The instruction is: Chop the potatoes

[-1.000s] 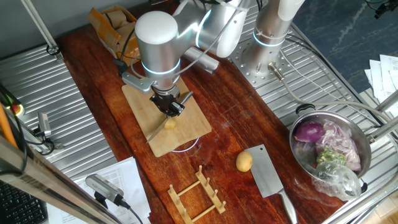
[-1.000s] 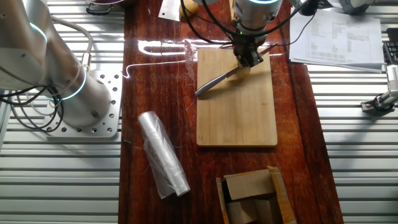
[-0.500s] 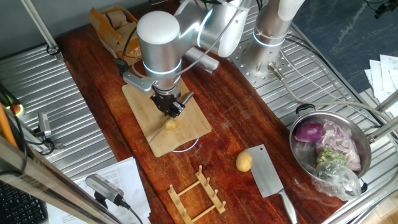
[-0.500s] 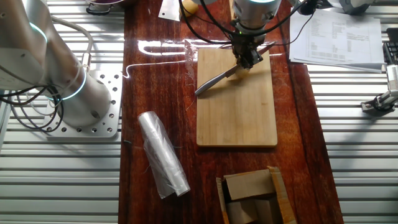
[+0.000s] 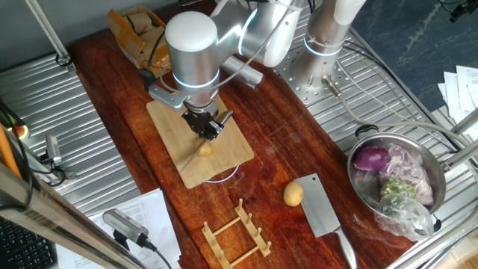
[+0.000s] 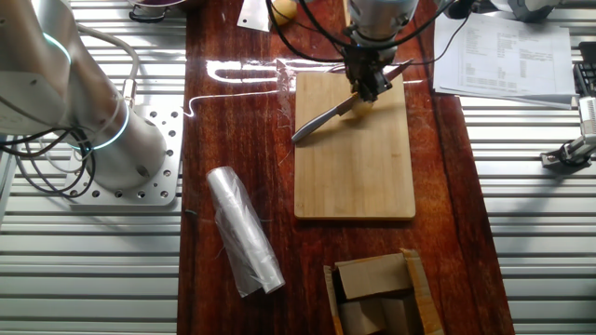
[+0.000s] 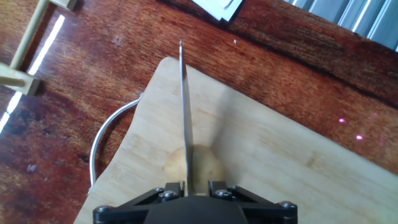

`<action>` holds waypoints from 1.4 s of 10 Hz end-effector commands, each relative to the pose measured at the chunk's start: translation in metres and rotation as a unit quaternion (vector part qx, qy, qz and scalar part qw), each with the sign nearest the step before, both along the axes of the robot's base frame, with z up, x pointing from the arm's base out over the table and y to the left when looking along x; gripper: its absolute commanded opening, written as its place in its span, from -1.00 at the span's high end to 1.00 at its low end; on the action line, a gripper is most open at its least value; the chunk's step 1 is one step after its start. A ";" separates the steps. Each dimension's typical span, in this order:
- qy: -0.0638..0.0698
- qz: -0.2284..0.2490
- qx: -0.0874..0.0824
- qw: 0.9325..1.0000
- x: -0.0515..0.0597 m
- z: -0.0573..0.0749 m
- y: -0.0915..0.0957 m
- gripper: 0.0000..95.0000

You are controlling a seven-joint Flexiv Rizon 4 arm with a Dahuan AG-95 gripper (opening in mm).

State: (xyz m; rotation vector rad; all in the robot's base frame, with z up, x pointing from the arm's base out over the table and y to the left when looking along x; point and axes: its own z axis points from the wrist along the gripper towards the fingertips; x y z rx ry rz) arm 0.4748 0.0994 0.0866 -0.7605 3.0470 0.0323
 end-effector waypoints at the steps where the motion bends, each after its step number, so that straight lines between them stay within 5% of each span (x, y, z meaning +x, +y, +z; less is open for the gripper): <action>1: 0.003 -0.006 -0.001 1.000 -0.002 0.002 0.001 0.60; 2: 0.003 -0.007 0.000 1.000 -0.002 0.003 0.001 1.00; 7: 0.006 -0.045 0.003 0.999 -0.003 0.003 0.001 1.00; 14: 0.010 -0.149 0.016 0.989 -0.002 0.002 0.000 1.00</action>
